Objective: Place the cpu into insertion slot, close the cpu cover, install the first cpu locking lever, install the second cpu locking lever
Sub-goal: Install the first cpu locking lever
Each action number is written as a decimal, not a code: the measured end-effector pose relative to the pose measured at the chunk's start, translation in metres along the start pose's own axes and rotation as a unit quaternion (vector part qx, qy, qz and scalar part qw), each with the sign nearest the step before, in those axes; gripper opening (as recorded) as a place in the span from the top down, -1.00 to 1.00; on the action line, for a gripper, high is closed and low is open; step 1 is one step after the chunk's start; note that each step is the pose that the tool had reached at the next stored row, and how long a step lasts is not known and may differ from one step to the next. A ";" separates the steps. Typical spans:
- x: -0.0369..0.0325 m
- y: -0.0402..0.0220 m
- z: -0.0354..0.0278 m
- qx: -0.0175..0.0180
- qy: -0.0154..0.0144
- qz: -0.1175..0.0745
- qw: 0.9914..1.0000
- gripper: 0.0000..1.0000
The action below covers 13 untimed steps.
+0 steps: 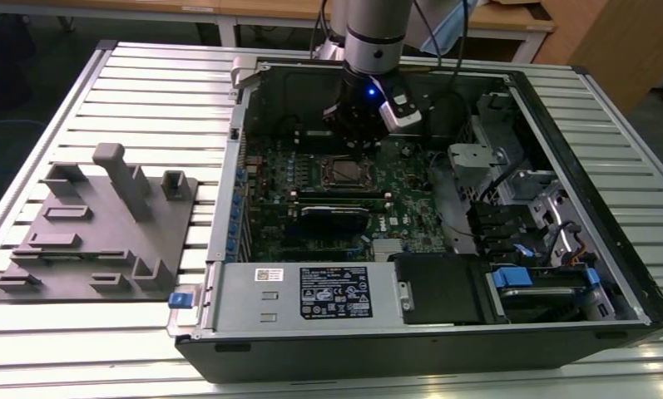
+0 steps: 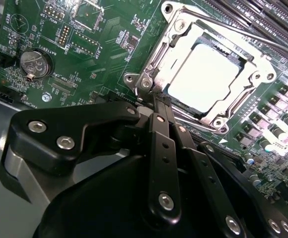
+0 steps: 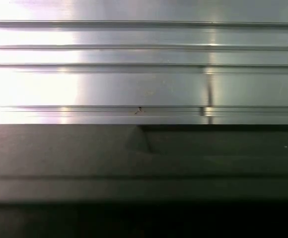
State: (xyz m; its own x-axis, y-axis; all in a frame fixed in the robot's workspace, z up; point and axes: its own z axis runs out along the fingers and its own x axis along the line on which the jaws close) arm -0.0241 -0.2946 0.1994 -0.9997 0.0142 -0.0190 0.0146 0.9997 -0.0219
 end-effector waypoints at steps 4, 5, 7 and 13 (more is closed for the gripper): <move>-0.0003 0.0000 -0.0006 0.000 0.000 0.000 1.000 0.79; -0.0005 0.0000 -0.0006 0.000 0.000 0.000 1.000 0.79; -0.0008 0.0000 -0.0006 0.000 0.000 0.000 1.000 0.79; -0.0022 0.0000 0.0003 0.002 0.000 0.000 1.000 0.79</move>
State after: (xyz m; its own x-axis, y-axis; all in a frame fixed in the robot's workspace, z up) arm -0.0219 -0.2946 0.1992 -0.9997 0.0141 -0.0189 0.0146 0.9996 -0.0255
